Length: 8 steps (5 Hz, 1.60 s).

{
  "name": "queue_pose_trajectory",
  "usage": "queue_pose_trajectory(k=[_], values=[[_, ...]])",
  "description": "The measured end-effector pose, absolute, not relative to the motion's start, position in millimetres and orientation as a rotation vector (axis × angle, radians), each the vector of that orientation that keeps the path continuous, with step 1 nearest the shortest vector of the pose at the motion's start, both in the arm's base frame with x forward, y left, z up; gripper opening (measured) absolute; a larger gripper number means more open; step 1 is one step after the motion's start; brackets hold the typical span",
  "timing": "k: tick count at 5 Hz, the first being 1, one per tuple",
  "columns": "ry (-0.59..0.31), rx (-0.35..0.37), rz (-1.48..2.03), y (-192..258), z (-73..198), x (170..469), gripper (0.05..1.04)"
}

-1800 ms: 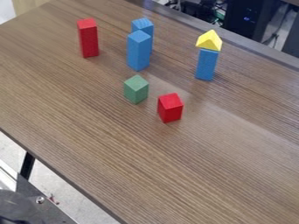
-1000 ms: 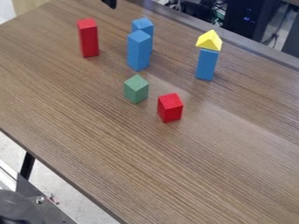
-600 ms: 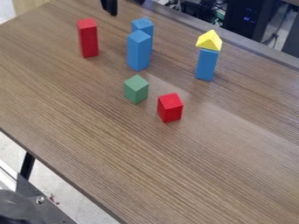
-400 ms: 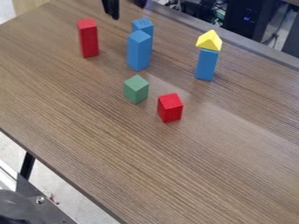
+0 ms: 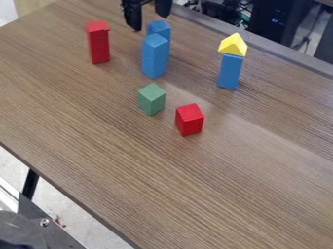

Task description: Put the blue block on the right side

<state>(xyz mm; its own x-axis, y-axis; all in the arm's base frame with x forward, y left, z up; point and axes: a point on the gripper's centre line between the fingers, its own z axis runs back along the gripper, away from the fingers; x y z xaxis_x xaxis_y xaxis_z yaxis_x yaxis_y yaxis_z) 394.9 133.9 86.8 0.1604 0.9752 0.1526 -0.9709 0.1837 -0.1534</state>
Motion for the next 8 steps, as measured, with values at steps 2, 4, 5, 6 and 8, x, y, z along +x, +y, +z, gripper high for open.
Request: queue_pose_trajectory(k=[2,4,5,6,8], values=[[-0.27,-0.031,1.39,129.0,83.8,403.0,0.999],[-0.288,-0.01,1.425,128.9,84.4,403.6,0.879],[-0.183,0.043,1.482,125.7,64.3,393.4,0.605],[-0.14,0.067,1.52,124.3,64.0,386.6,0.585],[-0.103,0.073,1.541,119.6,76.9,378.1,0.585]])
